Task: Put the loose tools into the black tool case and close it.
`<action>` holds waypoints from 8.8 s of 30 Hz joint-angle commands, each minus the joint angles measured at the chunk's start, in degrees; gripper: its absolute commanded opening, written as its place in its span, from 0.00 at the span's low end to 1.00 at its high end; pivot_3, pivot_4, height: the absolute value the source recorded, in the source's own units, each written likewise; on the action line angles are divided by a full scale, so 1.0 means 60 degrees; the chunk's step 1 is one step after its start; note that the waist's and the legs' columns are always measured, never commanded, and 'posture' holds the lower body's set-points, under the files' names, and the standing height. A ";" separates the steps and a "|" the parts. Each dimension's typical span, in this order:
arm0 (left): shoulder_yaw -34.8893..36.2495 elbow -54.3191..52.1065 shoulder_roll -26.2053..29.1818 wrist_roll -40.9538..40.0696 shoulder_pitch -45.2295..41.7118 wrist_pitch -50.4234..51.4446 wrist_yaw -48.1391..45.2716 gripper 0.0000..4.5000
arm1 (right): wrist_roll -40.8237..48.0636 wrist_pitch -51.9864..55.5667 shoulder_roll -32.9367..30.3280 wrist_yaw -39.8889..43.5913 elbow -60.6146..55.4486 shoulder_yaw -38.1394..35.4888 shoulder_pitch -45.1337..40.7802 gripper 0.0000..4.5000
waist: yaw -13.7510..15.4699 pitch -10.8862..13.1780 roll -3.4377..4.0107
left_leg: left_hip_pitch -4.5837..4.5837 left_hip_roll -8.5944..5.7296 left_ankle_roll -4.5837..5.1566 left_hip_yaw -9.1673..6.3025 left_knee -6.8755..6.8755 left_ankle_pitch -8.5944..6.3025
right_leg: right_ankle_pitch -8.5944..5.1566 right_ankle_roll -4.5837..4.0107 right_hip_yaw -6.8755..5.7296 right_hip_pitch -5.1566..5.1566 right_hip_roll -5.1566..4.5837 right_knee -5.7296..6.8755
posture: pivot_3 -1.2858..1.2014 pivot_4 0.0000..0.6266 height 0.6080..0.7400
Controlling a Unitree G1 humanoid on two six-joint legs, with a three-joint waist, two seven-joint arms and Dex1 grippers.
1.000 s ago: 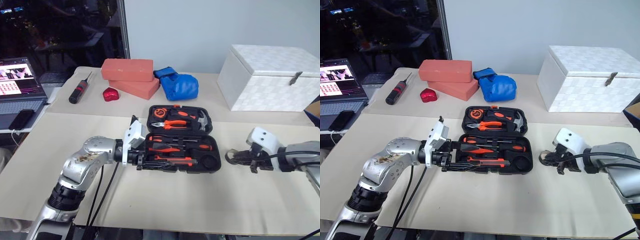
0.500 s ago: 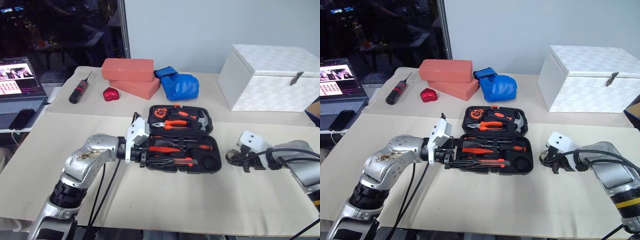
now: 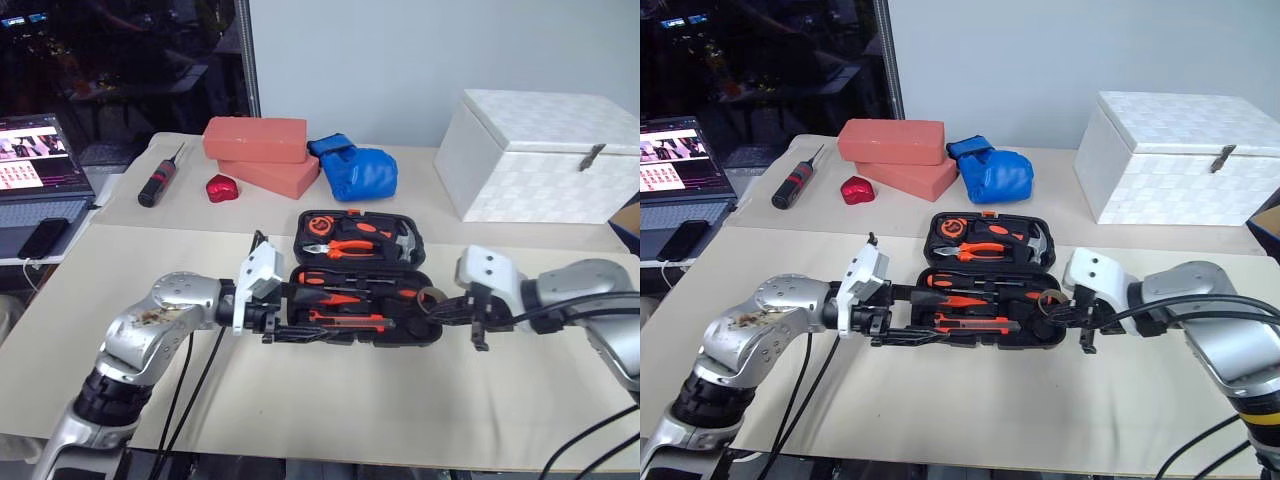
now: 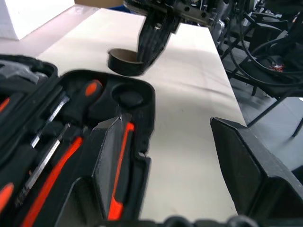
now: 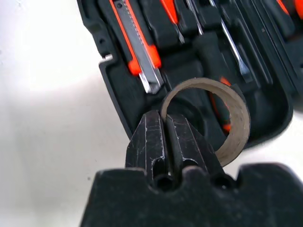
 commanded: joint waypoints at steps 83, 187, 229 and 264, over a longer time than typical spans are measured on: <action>0.1450 0.6548 -0.3539 0.2862 -0.3273 -0.0585 0.4753 0.00 | 0.0040 0.4983 0.6308 -0.8206 -0.0718 -0.3900 0.0129 0.79 | -0.0221 0.0017 -0.0028 | -0.0141 -0.0031 -0.0021 -0.0064 -0.0103 0.0143 | 0.0180 -0.0015 -0.0025 -0.0153 0.0008 0.0012 | 0.52 0.24 1.00; 0.0352 0.1661 0.0781 0.0832 -0.1356 -0.0299 -0.0484 0.03 | -0.2676 -0.0778 0.5506 -0.5562 0.3473 0.0853 -0.1387 0.00 | -0.0244 0.0056 -0.0160 | -0.0031 0.0142 -0.0026 0.0161 -0.0152 0.0186 | 0.0179 -0.0033 -0.0048 -0.0144 0.0014 0.0002 | 0.52 0.24 1.00; -0.1029 0.2865 0.0552 0.2932 -0.1180 -0.0834 -0.0329 0.03 | -0.0996 0.1599 0.7008 -0.6518 0.1175 0.0775 -0.0696 0.00 | -0.0268 0.0050 -0.0146 | 0.0001 0.0136 -0.0024 0.0147 -0.0148 0.0151 | 0.0144 -0.0027 -0.0045 -0.0110 0.0015 0.0015 | 0.52 0.24 1.00; -0.1641 0.2904 0.0127 0.3598 -0.0794 -0.0775 0.0016 0.03 | -0.0928 0.2618 0.7509 -0.6363 0.0947 0.1088 -0.2445 0.00 | -0.0502 0.0044 -0.0135 | 0.0017 0.0143 -0.0024 0.0147 -0.0151 0.0151 | 0.0147 -0.0036 -0.0043 -0.0110 0.0022 0.0026 | 0.52 0.24 1.00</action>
